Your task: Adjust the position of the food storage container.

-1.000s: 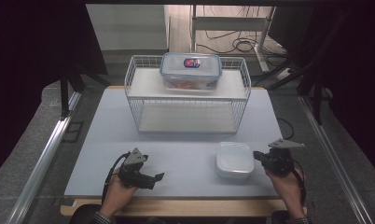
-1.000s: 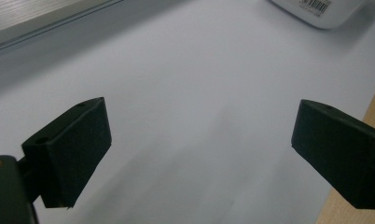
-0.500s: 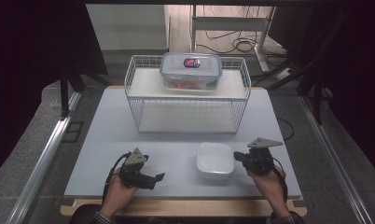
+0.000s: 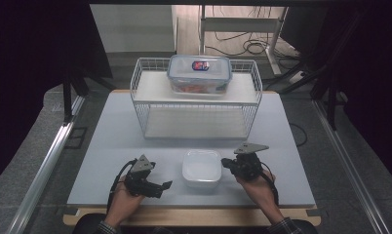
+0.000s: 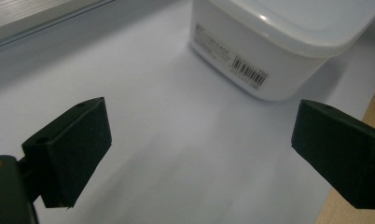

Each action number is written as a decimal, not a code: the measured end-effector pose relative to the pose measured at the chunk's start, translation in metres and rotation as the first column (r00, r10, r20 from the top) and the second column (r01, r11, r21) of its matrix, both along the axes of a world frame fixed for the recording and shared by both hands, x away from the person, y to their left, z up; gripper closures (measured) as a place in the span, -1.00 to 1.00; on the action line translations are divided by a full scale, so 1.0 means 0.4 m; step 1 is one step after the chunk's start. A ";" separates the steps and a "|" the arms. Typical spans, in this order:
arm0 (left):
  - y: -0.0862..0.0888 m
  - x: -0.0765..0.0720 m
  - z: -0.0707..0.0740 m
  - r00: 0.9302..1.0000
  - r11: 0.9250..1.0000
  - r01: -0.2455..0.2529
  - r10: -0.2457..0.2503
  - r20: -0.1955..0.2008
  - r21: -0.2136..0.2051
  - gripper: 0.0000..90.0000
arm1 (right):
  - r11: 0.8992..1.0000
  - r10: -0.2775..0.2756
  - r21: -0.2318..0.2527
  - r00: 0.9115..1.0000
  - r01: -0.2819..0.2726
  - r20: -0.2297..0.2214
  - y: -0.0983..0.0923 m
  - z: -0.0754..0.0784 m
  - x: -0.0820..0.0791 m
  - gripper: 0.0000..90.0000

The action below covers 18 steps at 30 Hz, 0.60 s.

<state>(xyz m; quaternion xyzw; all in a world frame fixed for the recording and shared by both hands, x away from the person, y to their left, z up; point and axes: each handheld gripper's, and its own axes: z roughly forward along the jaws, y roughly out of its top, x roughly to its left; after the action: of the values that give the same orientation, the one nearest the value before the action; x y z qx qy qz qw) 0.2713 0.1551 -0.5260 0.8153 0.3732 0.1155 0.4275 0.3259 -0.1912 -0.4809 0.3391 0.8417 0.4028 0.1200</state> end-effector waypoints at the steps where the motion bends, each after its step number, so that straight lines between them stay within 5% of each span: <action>1: 0.000 0.000 0.000 1.000 1.000 0.001 -0.001 -0.001 0.000 -0.90 | 1.000 0.006 0.001 1.000 -0.006 -0.001 0.009 -0.001 0.001 0.94; 9: 0.003 0.001 -0.001 1.000 1.000 -0.002 0.002 -0.007 0.006 -0.89 | 1.000 -0.004 -0.023 1.000 0.004 0.018 0.012 0.000 0.007 0.82; 18: 0.008 0.002 0.000 1.000 1.000 -0.010 0.011 -0.011 0.009 -0.88 | 0.999 -0.015 0.037 0.997 0.012 0.073 -0.045 0.015 -0.016 0.07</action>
<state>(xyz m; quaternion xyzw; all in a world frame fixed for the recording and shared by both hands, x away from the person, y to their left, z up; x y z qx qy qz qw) 0.2723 0.1584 -0.5259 0.8158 0.3792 0.1150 0.4212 0.3196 -0.2092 -0.4749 0.3318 0.8270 0.4293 0.1472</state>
